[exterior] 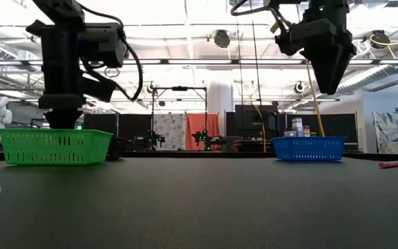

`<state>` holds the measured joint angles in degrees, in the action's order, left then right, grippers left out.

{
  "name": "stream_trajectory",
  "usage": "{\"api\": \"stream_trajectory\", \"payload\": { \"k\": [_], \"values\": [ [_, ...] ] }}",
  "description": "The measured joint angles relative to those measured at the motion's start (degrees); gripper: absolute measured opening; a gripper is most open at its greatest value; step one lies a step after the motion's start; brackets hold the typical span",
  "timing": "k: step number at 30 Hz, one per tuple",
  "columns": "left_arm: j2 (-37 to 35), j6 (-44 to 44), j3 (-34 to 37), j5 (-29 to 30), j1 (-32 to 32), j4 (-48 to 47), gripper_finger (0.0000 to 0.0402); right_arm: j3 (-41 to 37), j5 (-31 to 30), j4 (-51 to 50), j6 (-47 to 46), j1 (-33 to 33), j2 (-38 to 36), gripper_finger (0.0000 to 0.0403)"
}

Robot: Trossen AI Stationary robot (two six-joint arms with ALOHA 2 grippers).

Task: Sort crayons
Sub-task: Put the pink crayon into the black bin

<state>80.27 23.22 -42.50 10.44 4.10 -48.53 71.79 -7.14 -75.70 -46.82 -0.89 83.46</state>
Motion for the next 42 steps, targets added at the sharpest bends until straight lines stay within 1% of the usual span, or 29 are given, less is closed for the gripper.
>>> {"api": "stream_trajectory", "payload": {
  "k": [2,7,9,12,18,21,25,28,31,34,35,39,42],
  "values": [
    [-0.98,-1.09,-0.71,0.24,-0.22,-0.23,0.0075,0.00,0.17,-0.02,-0.88,0.00,0.00,0.0157],
    [-4.27,-1.55,-3.49,0.32,-1.35,-1.60,0.0075,0.00,4.22,-0.03,-5.03,-0.99,0.00,0.0157],
    [-5.89,-1.50,-4.57,0.40,-1.88,-3.22,0.0075,0.00,5.49,-0.09,-7.46,-2.40,0.00,0.0157],
    [-8.47,-1.01,-5.34,0.46,-3.49,-4.75,0.0075,0.00,5.76,-0.48,-13.43,-6.18,0.00,0.0157],
    [-12.75,3.33,-5.35,0.11,-9.32,-4.50,0.0075,0.00,5.31,-0.40,-25.80,-15.30,0.00,0.0157],
    [-13.19,4.50,-5.35,-2.09,-13.59,-4.47,0.0075,-0.07,3.51,-0.23,-33.07,-19.43,0.00,0.0157],
    [-13.24,6.48,-5.35,-2.62,-19.71,-4.36,0.0075,-0.07,1.56,0.94,-41.01,-23.74,0.07,0.0157],
    [-13.24,6.98,-5.35,-2.62,-23.72,-4.11,0.0075,-0.09,1.29,2.24,-42.13,-25.69,0.11,0.0157],
    [-13.24,9.42,-5.35,-2.62,-26.61,-2.64,0.0075,-0.09,0.93,5.04,-37.18,-26.40,0.11,0.0157],
    [-13.22,9.49,-5.35,-2.46,-28.66,-0.52,0.0075,-0.11,-3.32,8.39,-31.50,-26.38,0.11,0.0157],
    [-13.23,9.49,-5.35,-2.23,-29.16,0.37,0.0075,-0.11,-4.80,9.83,-32.29,-26.38,0.11,0.0157],
    [-13.24,9.47,-5.35,-1.20,-30.70,1.84,0.0075,-0.11,-4.86,15.02,-40.89,-27.26,0.11,0.0157],
    [-13.22,9.24,-5.35,-0.99,-31.17,1.76,0.0075,-0.11,-4.85,16.58,-48.48,-29.05,0.88,0.0157]
  ]
}}
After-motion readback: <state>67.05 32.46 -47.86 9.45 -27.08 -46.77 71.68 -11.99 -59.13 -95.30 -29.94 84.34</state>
